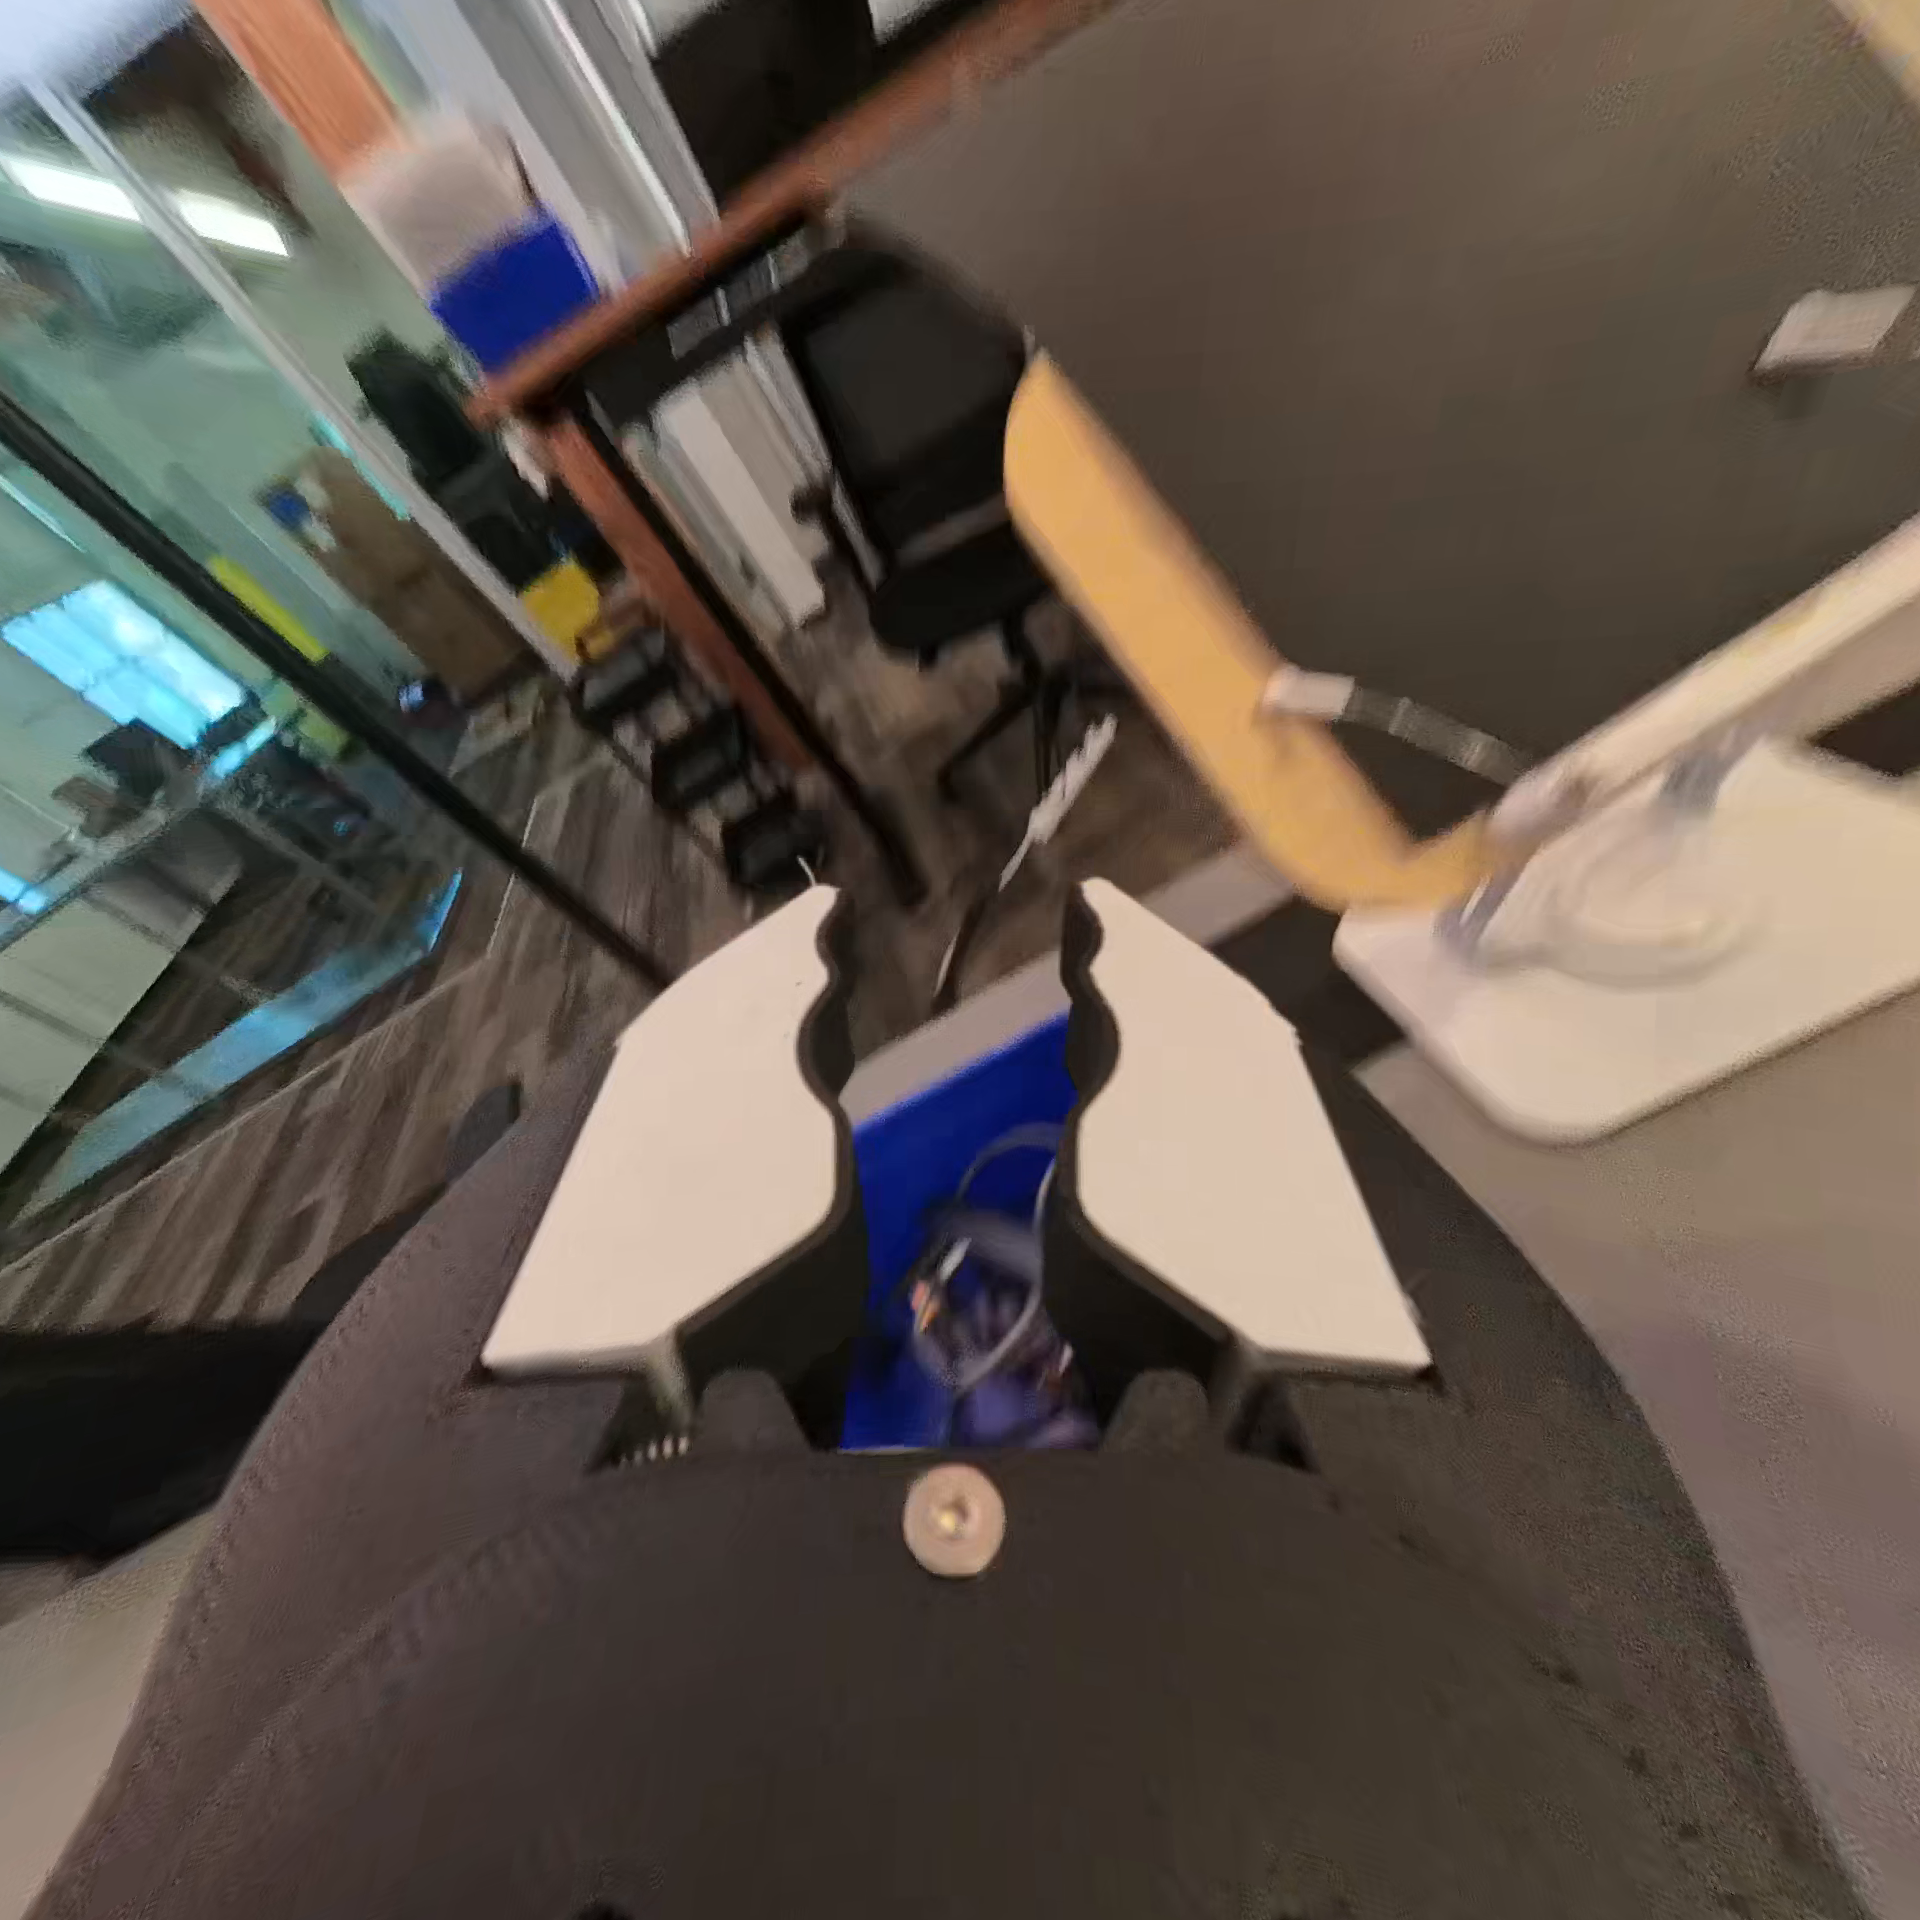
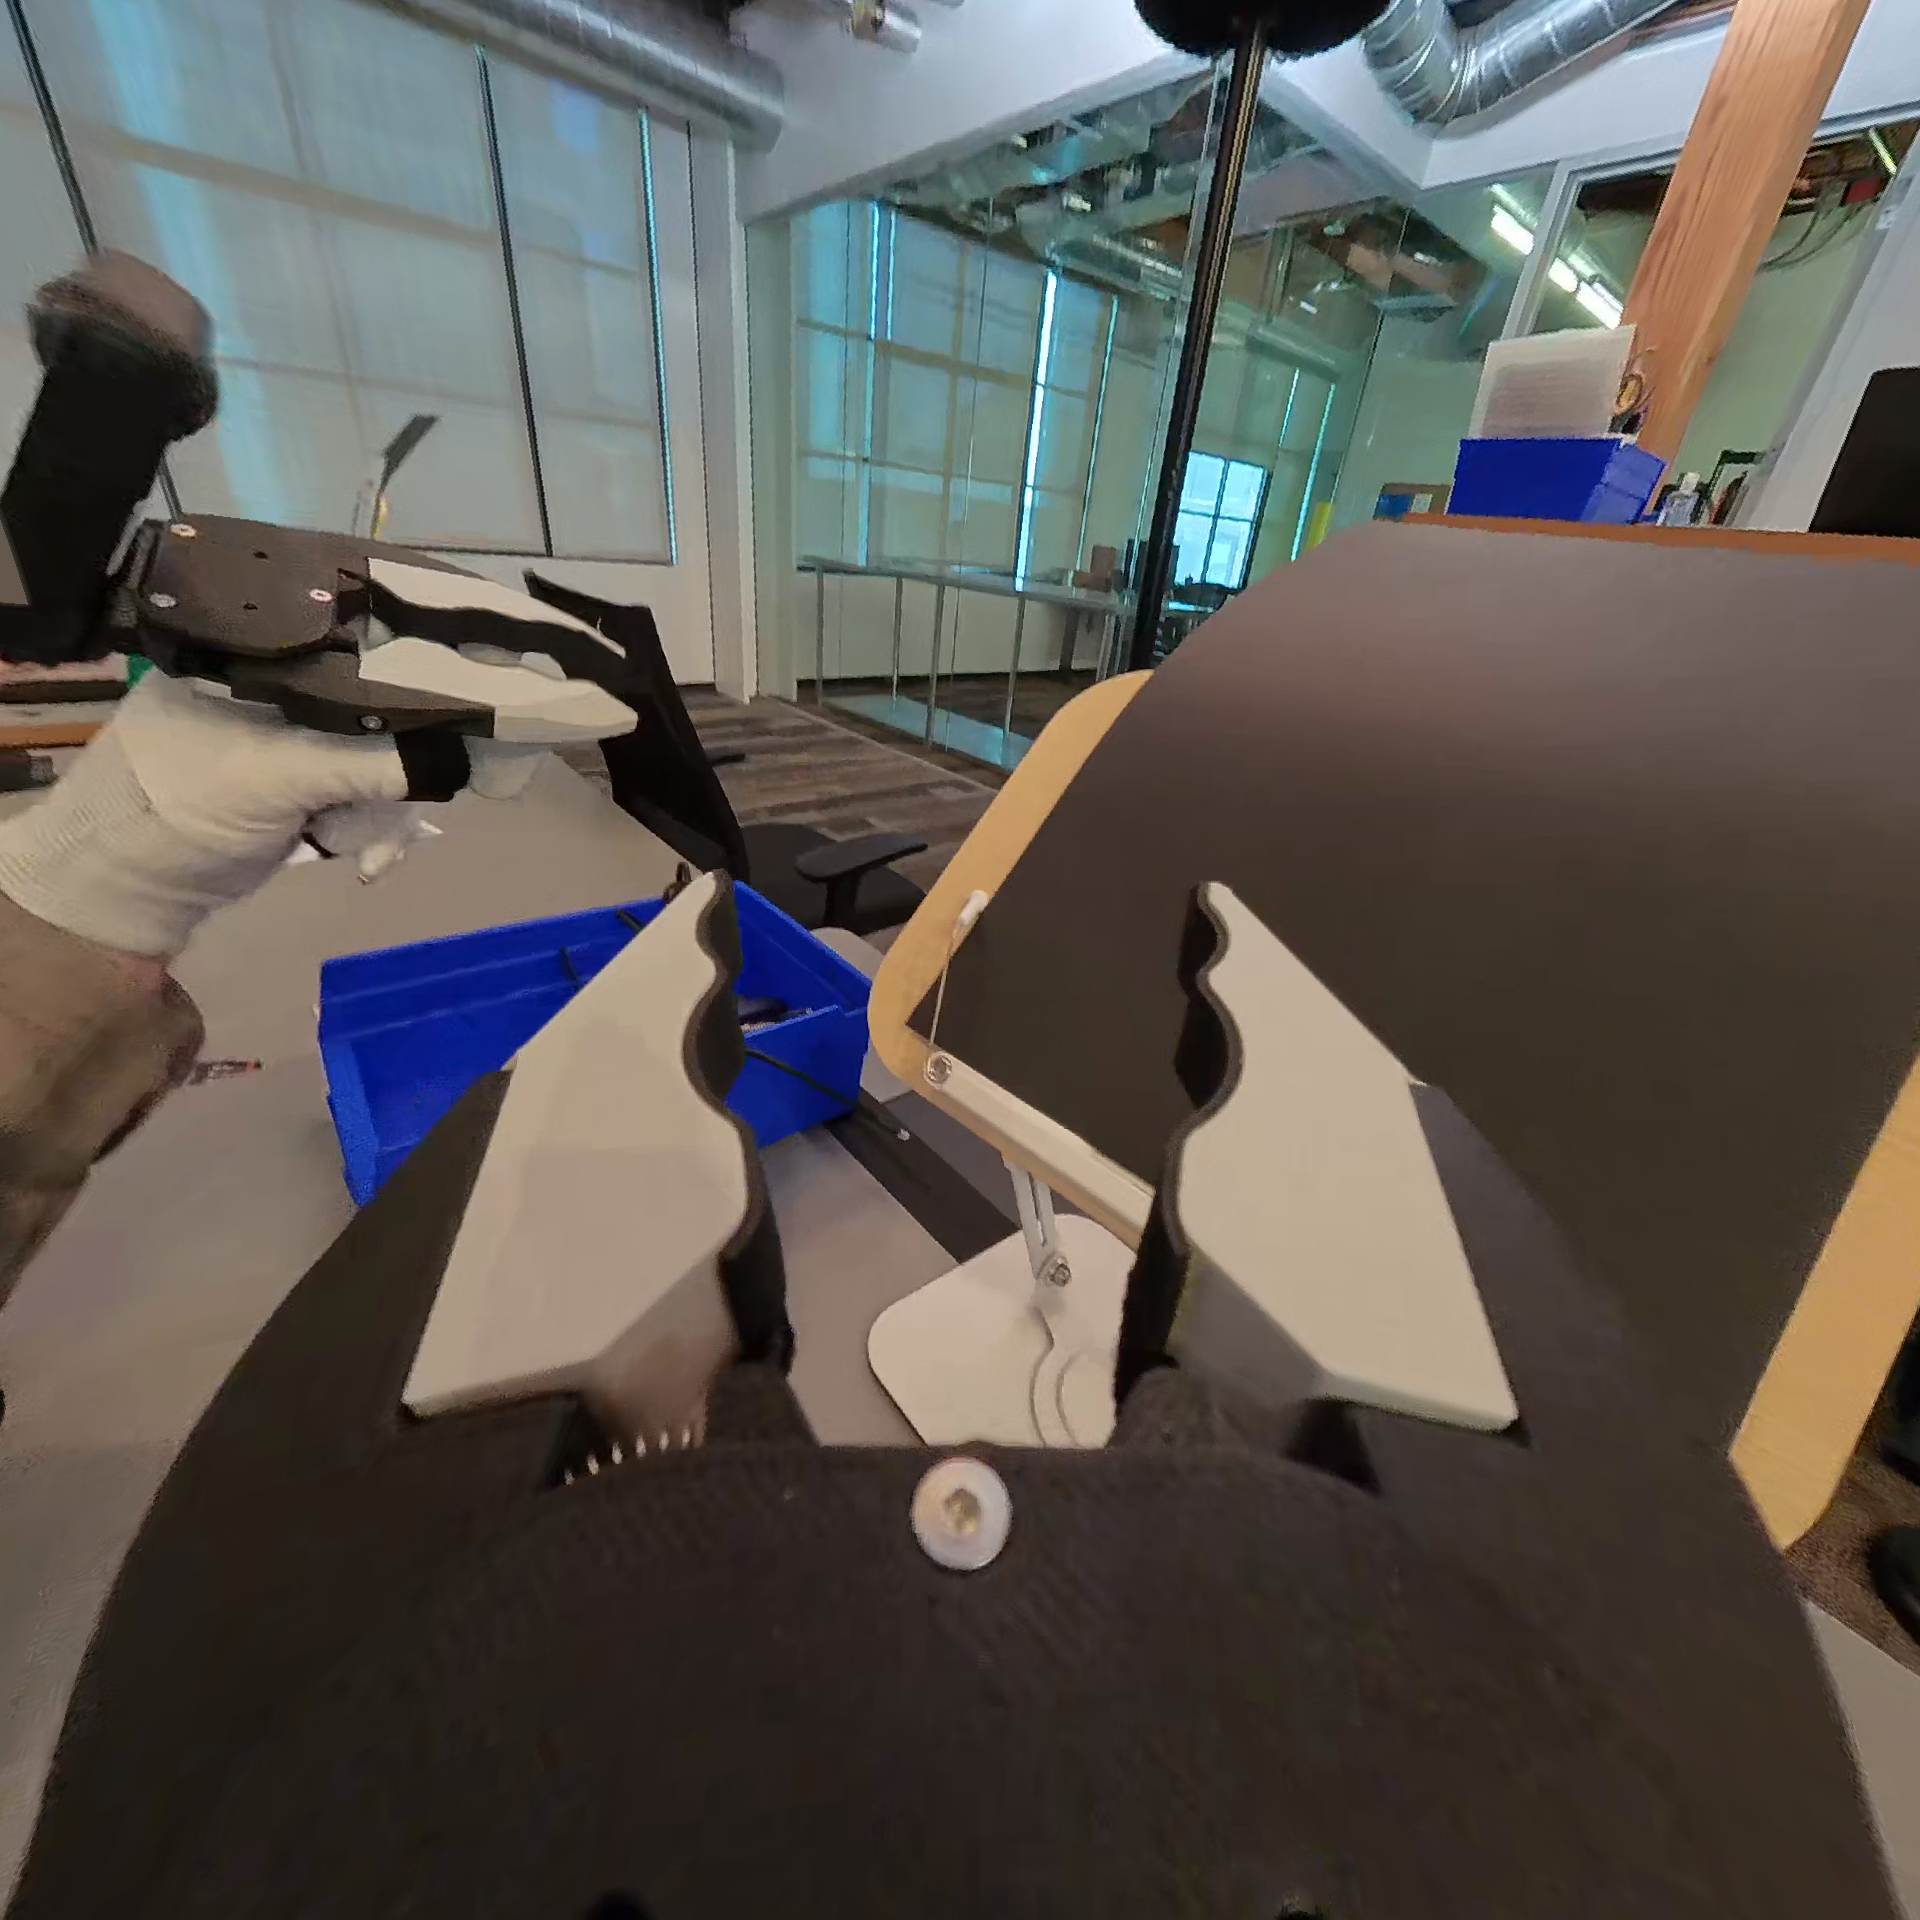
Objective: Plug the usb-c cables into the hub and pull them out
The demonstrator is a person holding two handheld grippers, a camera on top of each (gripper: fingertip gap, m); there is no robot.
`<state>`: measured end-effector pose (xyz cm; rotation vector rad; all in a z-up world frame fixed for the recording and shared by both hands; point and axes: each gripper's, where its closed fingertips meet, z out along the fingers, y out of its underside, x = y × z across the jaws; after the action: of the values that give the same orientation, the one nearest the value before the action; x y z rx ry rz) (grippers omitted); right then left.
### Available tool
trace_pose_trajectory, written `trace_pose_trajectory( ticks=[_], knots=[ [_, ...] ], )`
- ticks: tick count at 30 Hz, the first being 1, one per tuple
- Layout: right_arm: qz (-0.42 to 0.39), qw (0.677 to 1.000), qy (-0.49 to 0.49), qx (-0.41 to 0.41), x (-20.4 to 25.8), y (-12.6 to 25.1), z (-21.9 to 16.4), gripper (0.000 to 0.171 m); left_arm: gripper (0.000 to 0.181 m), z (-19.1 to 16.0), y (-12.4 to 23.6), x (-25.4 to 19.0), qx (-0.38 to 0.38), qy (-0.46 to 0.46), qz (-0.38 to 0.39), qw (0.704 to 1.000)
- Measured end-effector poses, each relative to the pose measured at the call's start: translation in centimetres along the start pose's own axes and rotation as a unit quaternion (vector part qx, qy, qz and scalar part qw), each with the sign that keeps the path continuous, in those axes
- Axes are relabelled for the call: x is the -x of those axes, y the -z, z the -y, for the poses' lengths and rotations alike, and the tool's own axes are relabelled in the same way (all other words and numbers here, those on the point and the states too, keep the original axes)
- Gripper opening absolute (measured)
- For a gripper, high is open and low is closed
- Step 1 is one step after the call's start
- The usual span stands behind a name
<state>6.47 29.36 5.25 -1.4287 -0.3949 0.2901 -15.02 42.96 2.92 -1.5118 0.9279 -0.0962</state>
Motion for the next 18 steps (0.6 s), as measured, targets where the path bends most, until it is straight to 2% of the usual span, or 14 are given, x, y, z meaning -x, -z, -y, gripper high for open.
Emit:
trace_pose_trajectory(
  ticks=[3, 5, 10, 13, 18],
  knots=[
    [0.003, 1.000, -0.007, 0.005, -0.3, -0.2, -0.7, 0.081, 0.038, -6.7, -1.1, 0.7, 0.138, -0.069, -0.013, 0.988],
    [0.010, 1.000, -0.021, 0.011, -0.4, -0.5, -1.4, 0.081, 0.037, -10.5, -1.8, 0.5, 0.210, -0.074, -0.035, 0.974],
    [0.022, 0.998, -0.043, 0.031, -0.7, -1.4, -3.5, 0.081, 0.042, -16.4, -3.9, -1.8, 0.311, -0.083, -0.094, 0.942],
    [0.024, 0.998, -0.049, 0.041, -1.1, -1.5, -4.2, 0.081, 0.045, -18.8, -4.5, -2.8, 0.348, -0.103, -0.111, 0.925],
    [0.015, 0.998, -0.054, 0.039, -2.0, -1.1, -4.4, 0.081, 0.042, -19.9, -5.8, -3.4, 0.361, -0.125, -0.105, 0.918]
  ],
)
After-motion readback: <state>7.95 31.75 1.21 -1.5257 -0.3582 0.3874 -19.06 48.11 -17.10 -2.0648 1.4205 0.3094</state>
